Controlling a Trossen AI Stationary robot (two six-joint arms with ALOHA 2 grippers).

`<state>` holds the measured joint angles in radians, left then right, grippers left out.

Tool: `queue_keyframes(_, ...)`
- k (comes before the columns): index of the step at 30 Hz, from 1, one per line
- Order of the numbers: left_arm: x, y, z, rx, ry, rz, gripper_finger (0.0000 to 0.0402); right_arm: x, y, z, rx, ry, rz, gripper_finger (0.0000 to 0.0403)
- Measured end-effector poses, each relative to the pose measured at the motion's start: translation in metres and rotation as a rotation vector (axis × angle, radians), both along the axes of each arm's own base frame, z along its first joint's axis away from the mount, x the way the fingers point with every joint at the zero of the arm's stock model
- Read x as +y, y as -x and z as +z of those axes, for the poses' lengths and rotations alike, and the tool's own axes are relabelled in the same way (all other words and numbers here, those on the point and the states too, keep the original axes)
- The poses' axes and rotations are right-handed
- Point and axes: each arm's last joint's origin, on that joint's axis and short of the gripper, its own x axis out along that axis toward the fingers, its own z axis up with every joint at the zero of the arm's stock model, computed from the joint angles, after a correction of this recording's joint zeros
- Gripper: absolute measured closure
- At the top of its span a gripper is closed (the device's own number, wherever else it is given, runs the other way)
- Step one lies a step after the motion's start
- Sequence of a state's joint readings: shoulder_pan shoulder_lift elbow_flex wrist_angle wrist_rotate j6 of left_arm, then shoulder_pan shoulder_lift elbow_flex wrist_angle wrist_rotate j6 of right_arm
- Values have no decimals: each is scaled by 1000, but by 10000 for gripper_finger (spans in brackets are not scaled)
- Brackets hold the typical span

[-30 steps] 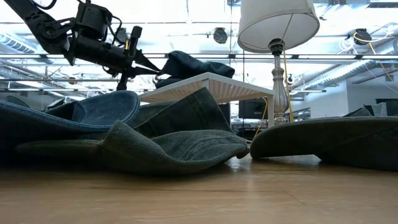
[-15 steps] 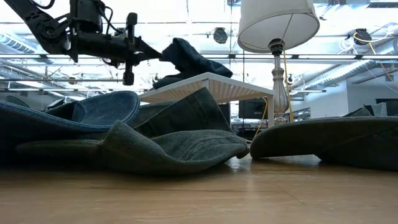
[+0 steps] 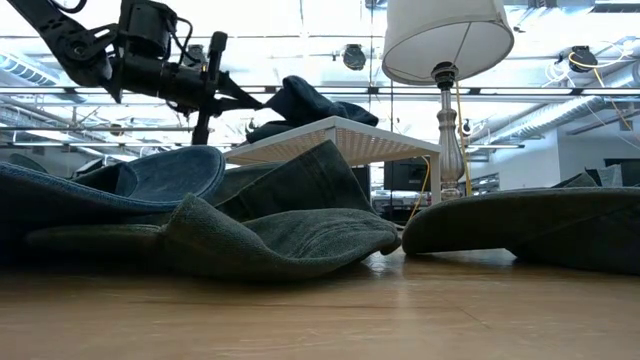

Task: Pick & Place hat
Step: Stack the top blue cap on the blue cap on the shelf

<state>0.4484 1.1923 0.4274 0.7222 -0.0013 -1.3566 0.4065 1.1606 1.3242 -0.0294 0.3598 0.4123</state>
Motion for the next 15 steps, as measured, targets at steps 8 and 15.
queue_keyframes(8,0,0,0,-2,4,0,401,-18,-11,-13,56,-224,-351,238)
queue_keyframes(15,0,0,1,-19,8,-1,401,0,-63,-59,240,131,-349,190)
